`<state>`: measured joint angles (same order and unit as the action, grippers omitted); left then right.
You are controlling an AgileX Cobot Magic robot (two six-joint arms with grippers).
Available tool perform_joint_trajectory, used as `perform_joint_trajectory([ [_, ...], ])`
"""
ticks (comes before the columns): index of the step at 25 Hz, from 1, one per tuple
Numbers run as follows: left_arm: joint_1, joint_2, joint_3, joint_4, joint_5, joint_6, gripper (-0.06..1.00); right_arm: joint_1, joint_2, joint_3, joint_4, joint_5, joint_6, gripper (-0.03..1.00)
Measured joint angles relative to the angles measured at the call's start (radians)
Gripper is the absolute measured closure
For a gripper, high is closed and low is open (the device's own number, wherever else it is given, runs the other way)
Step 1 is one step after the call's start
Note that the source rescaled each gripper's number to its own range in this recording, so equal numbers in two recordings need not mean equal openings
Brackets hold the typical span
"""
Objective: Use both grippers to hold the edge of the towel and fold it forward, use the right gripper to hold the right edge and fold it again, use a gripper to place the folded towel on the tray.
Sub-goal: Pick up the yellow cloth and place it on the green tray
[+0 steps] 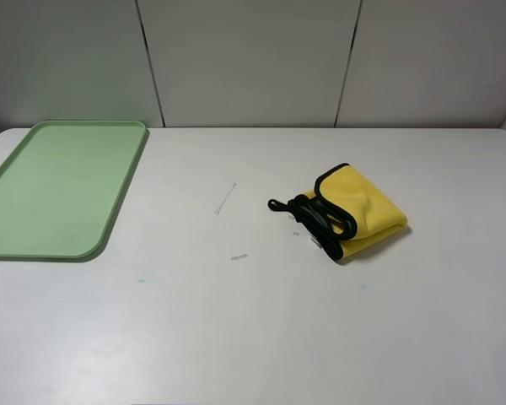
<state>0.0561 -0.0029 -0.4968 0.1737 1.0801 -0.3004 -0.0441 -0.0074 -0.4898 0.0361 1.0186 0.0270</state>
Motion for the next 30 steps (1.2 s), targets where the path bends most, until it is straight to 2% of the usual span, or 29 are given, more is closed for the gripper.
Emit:
perform_joint_trajectory([
  [30,0.000,0.000,0.000,0.000,-0.001,0.000,-0.03,0.000,0.000,0.000,0.001,0.000,0.000,-0.03],
])
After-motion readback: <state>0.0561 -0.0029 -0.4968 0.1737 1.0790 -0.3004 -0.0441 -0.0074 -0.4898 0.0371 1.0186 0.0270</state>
